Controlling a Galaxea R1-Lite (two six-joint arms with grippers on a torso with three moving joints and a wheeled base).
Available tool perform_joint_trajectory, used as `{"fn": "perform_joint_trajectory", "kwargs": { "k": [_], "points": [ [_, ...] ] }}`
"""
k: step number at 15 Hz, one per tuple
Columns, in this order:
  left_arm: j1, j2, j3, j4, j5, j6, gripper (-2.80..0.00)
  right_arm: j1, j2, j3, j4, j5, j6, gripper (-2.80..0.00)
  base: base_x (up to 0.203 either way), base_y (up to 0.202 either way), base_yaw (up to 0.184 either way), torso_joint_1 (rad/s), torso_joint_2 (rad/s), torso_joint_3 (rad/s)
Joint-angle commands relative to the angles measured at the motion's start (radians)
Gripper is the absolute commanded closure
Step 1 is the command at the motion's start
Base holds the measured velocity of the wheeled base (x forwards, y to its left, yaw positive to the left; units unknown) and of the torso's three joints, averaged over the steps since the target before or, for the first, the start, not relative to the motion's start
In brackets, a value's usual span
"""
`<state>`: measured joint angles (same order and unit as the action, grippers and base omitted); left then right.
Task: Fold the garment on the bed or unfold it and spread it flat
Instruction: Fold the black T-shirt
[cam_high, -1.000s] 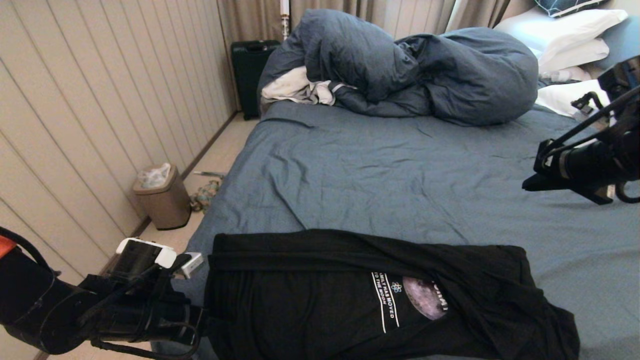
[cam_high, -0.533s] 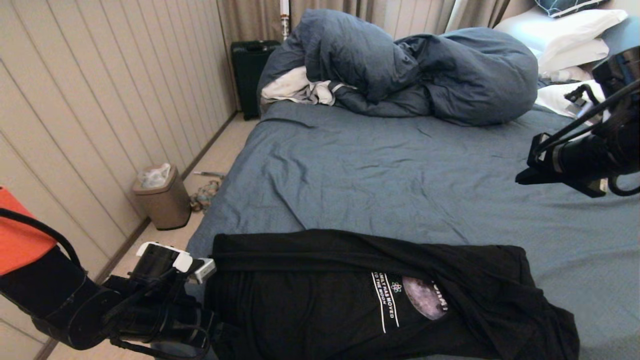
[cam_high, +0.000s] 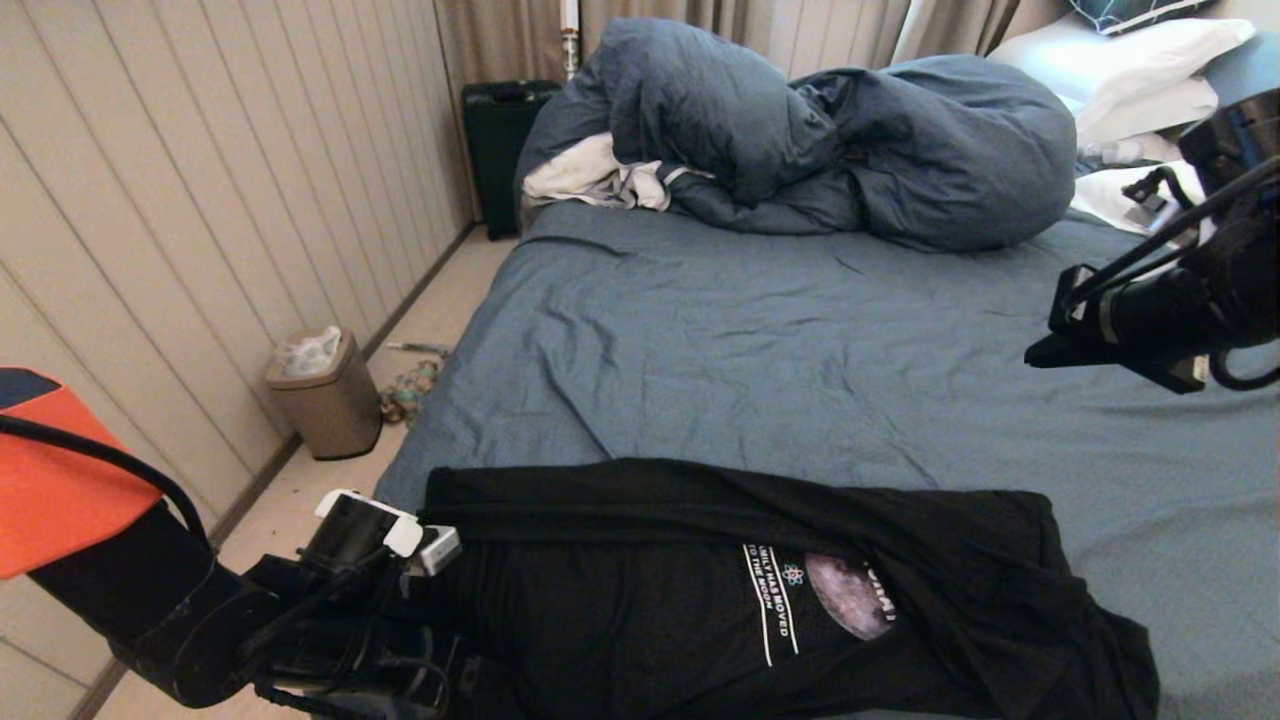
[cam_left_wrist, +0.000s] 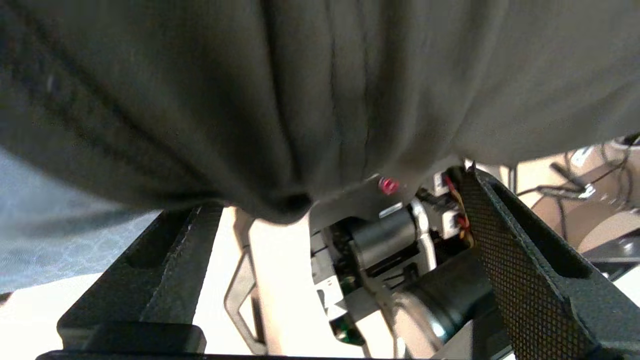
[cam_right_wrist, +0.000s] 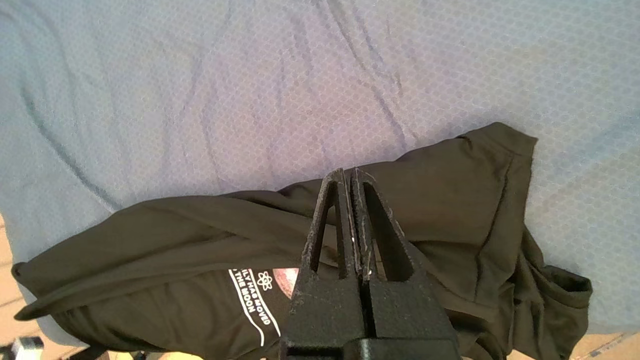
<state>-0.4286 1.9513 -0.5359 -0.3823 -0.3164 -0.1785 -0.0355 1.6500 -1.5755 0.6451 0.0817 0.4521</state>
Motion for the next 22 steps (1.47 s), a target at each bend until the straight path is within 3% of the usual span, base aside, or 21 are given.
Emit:
{"fn": "perform_joint_trajectory", "kwargs": {
  "k": [1, 2, 3, 11, 17, 19, 22],
  "points": [
    [-0.009, 0.009, -0.023, 0.000, -0.001, -0.015, -2.80, 0.000, 0.005, 0.000, 0.004, 0.001, 0.002, 0.00, 0.000, 0.000, 0.000, 0.000, 0.00, 0.000],
    [-0.012, 0.009, -0.026, 0.002, -0.001, -0.019, -2.80, 0.000, 0.005, 0.002, 0.004, 0.000, 0.002, 0.00, 0.000, 0.000, 0.000, 0.000, 0.00, 0.000],
    [-0.012, 0.015, -0.026, 0.000, 0.001, -0.021, 0.00, 0.000, 0.002, 0.003, 0.004, -0.002, 0.002, 0.00, 0.000, 0.000, 0.000, 0.000, 0.00, 0.000],
    [-0.011, -0.003, -0.019, -0.007, 0.014, -0.021, 0.00, 0.023, -0.007, 0.000, 0.005, -0.002, 0.002, 0.00, 0.000, 0.000, 0.000, 0.000, 0.00, 0.000],
    [-0.011, -0.131, 0.010, 0.015, 0.020, -0.016, 0.00, 0.022, -0.007, -0.002, 0.005, -0.003, -0.001, 0.00, 0.000, 0.000, 0.000, 0.000, 0.00, 0.000],
    [-0.011, -0.210, -0.018, 0.079, 0.022, -0.014, 0.00, 0.022, -0.010, -0.005, 0.003, -0.002, -0.008, 0.00, 0.000, 0.000, 0.000, 0.000, 0.00, 0.000],
    [-0.010, -0.312, -0.146, 0.263, 0.024, 0.025, 0.00, 0.025, -0.021, -0.011, 0.004, 0.004, -0.021, 0.00, 0.000, 0.000, 0.000, 0.000, 0.00, 0.000]
  ]
}}
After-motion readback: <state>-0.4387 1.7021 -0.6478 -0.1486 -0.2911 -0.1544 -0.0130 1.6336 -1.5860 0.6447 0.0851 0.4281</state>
